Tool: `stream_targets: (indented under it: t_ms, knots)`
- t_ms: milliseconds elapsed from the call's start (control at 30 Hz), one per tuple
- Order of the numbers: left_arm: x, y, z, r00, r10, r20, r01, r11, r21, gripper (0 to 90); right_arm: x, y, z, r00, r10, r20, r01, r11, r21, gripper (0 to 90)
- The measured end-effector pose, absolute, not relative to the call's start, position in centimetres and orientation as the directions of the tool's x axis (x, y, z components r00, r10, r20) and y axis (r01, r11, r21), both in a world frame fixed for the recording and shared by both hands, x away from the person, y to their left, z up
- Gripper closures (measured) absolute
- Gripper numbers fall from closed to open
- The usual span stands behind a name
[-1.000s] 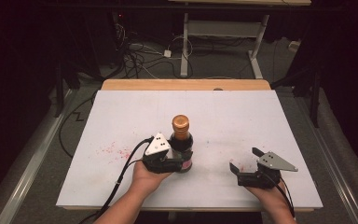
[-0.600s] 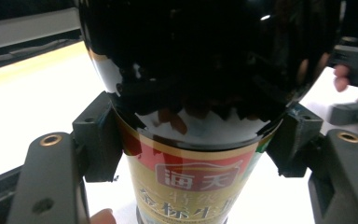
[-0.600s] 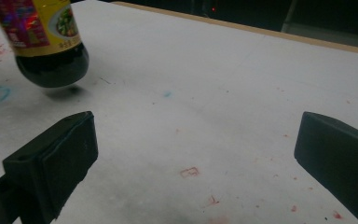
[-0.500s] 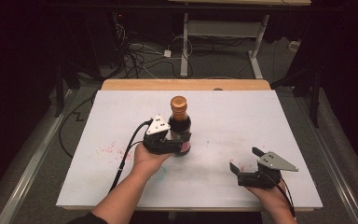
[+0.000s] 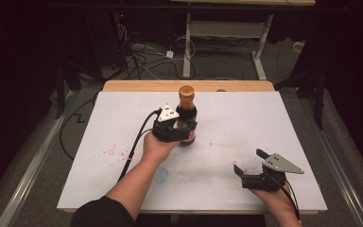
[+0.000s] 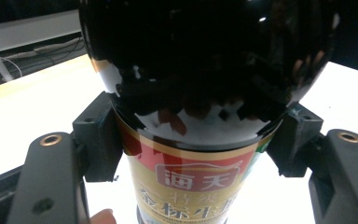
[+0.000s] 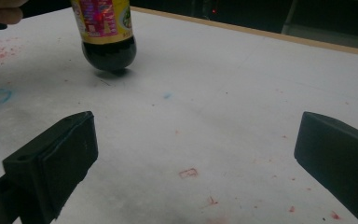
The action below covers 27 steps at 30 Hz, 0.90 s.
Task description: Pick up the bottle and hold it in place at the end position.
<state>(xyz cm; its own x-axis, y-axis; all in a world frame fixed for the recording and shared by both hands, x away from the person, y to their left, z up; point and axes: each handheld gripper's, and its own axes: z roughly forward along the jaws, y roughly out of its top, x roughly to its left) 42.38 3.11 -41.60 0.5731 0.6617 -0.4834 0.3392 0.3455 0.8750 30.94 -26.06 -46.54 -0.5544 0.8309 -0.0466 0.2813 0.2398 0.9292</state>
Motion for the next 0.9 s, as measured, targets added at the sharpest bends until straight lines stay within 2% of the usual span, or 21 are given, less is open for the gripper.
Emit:
stream_targets:
  t_ms: [433,467,500,600,633,700,900]
  knots:
    - [44.8,2.1,-42.6,0.551,0.688,-0.472,0.344,0.329,0.880,29.0,31.0,-26.4,-46.5,-0.551,0.833,-0.041,0.281,0.232,0.931,0.3]
    - [44.8,2.6,-42.8,0.557,0.709,-0.433,0.351,0.271,0.896,29.0,31.0,-26.4,-46.5,-0.551,0.834,-0.039,0.283,0.231,0.931,0.3]
    - [44.9,2.1,-42.8,0.551,0.687,-0.473,0.349,0.325,0.879,29.0,31.0,-26.4,-46.6,-0.552,0.833,-0.038,0.284,0.231,0.931,0.3]
    - [44.9,1.9,-42.9,0.553,0.686,-0.472,0.338,0.332,0.880,29.0,31.0,-26.4,-46.5,-0.550,0.834,-0.042,0.281,0.232,0.931,0.3]
    - [45.0,2.2,-42.9,0.552,0.702,-0.449,0.340,0.302,0.891,29.0,31.0,-26.4,-46.5,-0.550,0.834,-0.042,0.282,0.232,0.931,0.3]
    - [45.1,1.8,-42.8,0.552,0.682,-0.480,0.336,0.344,0.877,28.9,31.0,-26.4,-46.6,-0.549,0.835,-0.040,0.283,0.232,0.931,0.3]
    - [45.2,1.8,-43.1,0.552,0.680,-0.482,0.344,0.341,0.875,28.8,31.1,-26.3,-46.6,-0.553,0.832,-0.045,0.282,0.238,0.929,0.3]
